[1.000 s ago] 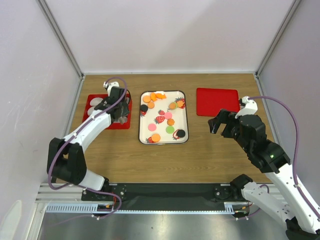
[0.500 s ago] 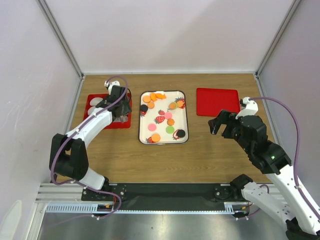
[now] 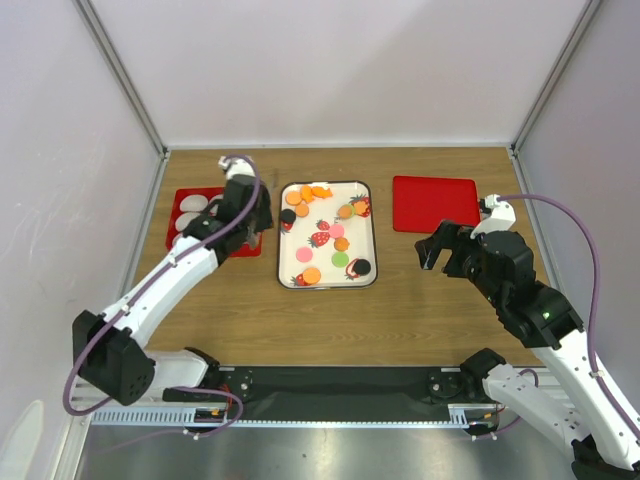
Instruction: Pack the cookies
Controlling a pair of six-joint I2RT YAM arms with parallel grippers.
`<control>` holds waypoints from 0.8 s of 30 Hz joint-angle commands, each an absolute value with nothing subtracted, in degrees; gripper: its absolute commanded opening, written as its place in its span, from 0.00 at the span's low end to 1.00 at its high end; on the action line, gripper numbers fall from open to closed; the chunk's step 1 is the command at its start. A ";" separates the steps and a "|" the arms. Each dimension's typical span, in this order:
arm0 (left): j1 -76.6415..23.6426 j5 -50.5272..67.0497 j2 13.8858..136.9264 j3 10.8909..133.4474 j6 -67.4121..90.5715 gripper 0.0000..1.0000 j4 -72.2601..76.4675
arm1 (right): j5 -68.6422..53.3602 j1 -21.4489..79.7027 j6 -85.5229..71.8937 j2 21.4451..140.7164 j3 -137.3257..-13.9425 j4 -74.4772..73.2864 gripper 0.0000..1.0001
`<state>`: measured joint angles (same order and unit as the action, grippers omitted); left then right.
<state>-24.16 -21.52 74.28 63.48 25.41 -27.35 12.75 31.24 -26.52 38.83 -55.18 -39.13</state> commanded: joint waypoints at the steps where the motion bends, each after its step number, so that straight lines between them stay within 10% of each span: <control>1: -31.88 -24.25 72.60 65.57 23.29 0.50 -30.67 | 13.09 31.11 -27.42 38.50 -55.63 -37.71 1.00; 24: -37.62 -33.05 90.70 69.17 19.86 0.57 -31.11 | 13.53 31.11 -28.56 36.56 -54.32 -38.94 1.00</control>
